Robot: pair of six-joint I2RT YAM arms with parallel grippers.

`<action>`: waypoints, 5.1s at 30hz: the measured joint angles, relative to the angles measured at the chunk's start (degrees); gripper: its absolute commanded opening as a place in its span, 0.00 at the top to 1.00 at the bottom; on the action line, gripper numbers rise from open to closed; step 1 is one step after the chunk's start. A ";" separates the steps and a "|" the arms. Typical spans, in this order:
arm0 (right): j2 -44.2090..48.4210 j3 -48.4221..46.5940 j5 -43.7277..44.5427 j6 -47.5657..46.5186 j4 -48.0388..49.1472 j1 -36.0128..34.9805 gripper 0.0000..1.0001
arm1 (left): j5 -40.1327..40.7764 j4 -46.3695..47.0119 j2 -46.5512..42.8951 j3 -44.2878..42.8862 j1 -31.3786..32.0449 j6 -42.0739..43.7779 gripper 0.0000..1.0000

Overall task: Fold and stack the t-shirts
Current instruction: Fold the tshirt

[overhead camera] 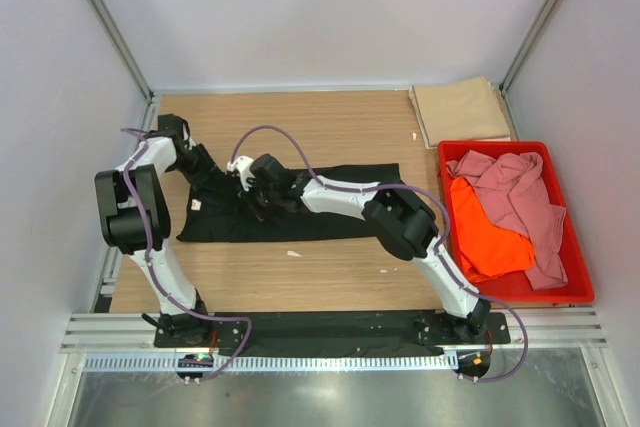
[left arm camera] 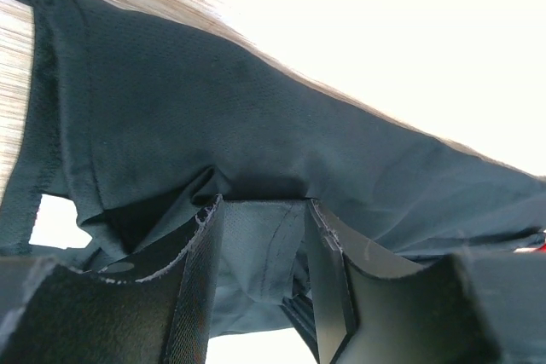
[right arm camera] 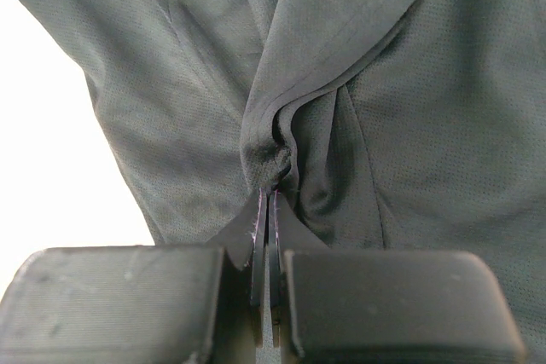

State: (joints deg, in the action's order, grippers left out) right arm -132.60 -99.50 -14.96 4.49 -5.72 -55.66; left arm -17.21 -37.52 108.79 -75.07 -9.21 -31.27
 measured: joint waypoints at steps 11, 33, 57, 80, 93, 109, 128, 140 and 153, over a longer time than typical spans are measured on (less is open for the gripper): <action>0.00 -0.02 0.96 -1.31 -0.24 -0.37 0.99 | 1.79 -0.55 -0.20 0.00 1.84 0.00 0.59; 0.22 -0.35 3.08 -1.66 -3.06 -0.39 0.82 | 9.40 -5.77 -2.25 -0.59 3.56 1.20 1.00; 5.05 -0.20 6.58 -2.16 -7.50 -0.63 0.66 | 19.93 -4.26 -21.51 16.24 3.41 -2.58 0.53; 5.38 4.15 7.34 -6.99 -4.04 -3.41 0.57 | 11.96 -0.85 -8.55 5.27 1.20 -5.03 0.58; 5.33 2.10 9.35 -7.48 -3.76 -4.00 0.67 | 9.40 -0.42 -5.66 5.27 1.20 -5.84 1.00; 4.72 1.79 10.01 -7.50 -3.76 -5.07 0.84 | 11.23 -1.16 -10.14 6.82 1.20 -5.66 1.00; 4.66 3.52 12.31 -9.38 -3.80 -7.06 0.99 | 16.63 -3.30 -14.43 9.18 1.16 -5.44 0.76; 4.68 3.91 15.91 -10.60 -3.82 -7.56 0.85 | 17.09 -3.65 -3.23 0.46 -2.82 -2.84 0.75; -1.20 -14.21 16.48 -8.83 -6.38 -5.88 0.50 | 12.44 -1.68 4.63 -7.50 -5.14 0.11 0.75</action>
State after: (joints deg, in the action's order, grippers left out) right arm -133.80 -113.71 1.52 -4.34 -12.10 -61.54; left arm -4.78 -39.20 113.43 -82.56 -14.35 -31.16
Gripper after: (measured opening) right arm 0.489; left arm 0.259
